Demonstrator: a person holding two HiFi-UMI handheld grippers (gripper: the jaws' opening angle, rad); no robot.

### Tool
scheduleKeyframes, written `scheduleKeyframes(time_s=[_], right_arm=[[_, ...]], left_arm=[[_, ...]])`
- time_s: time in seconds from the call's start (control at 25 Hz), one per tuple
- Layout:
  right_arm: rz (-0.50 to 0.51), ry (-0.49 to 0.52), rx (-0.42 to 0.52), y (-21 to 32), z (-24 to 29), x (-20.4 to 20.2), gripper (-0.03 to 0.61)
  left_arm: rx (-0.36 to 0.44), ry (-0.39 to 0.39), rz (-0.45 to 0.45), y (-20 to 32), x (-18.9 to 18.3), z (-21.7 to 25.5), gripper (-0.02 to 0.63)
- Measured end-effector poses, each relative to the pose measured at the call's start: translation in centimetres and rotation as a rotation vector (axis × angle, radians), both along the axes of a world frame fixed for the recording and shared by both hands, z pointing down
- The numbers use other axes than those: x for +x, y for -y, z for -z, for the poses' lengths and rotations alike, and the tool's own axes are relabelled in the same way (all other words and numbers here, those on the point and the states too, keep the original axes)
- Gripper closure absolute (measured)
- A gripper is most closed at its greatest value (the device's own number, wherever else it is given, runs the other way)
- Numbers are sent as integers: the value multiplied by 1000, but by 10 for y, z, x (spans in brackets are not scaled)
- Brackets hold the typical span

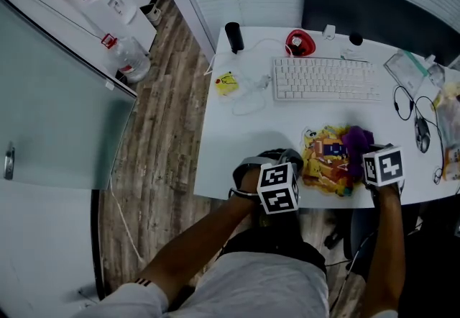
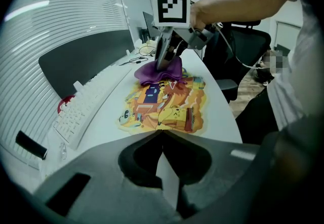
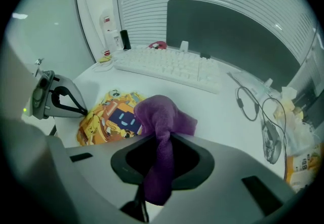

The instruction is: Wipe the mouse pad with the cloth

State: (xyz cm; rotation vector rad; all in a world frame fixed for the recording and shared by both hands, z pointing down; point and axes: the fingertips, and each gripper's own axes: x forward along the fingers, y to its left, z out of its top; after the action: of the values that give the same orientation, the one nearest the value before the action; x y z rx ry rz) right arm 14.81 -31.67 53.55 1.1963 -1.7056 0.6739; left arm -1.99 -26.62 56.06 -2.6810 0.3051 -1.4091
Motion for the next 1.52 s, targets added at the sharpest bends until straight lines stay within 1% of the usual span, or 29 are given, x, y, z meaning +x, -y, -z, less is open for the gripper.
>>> scheduleKeyframes(time_s=[0.08, 0.12, 0.2, 0.28, 0.36, 0.48, 0.56, 0.64, 0.8, 0.92, 1.2, 1.32, 1.44, 1.52], right_arm=[[-23, -6, 23, -3, 6, 7, 512], [-24, 3, 43, -5, 12, 4, 512], [-4, 57, 92, -10, 23, -16, 512], [29, 116, 121, -17, 32, -49, 512], [64, 160, 118, -28, 37, -84, 512], [119, 203, 87, -41, 28, -127, 512], [144, 204, 61, -45, 17, -143, 512], [160, 179, 47, -47, 8, -148, 512], [185, 115, 43, -46, 2, -136, 512], [164, 74, 40, -46, 1, -108, 512], [20, -15, 34, -52, 4, -13, 512], [-45, -34, 36, -58, 4, 20, 512], [-77, -24, 44, -64, 8, 30, 512], [-56, -9, 55, -68, 14, 19, 512]], left_arm=[[4, 0, 0, 0, 0, 0, 598], [8, 1, 1, 0, 0, 0, 598], [11, 2, 1, 0, -1, 0, 598], [12, 4, 2, 1, -1, 0, 598], [7, 4, 0, 1, 0, 0, 598], [5, 5, 1, 0, 0, 1, 598], [2, 2, 6, 0, 0, 0, 598], [1, 0, 10, 0, 0, 0, 598], [10, 0, 18, 2, -1, -1, 598], [8, 0, 20, 1, -1, -1, 598], [5, 2, 23, 1, -2, -1, 598], [7, 1, 26, 1, -1, -1, 598], [4, 2, 26, 1, -1, -2, 598], [2, 1, 26, 1, -1, -2, 598]])
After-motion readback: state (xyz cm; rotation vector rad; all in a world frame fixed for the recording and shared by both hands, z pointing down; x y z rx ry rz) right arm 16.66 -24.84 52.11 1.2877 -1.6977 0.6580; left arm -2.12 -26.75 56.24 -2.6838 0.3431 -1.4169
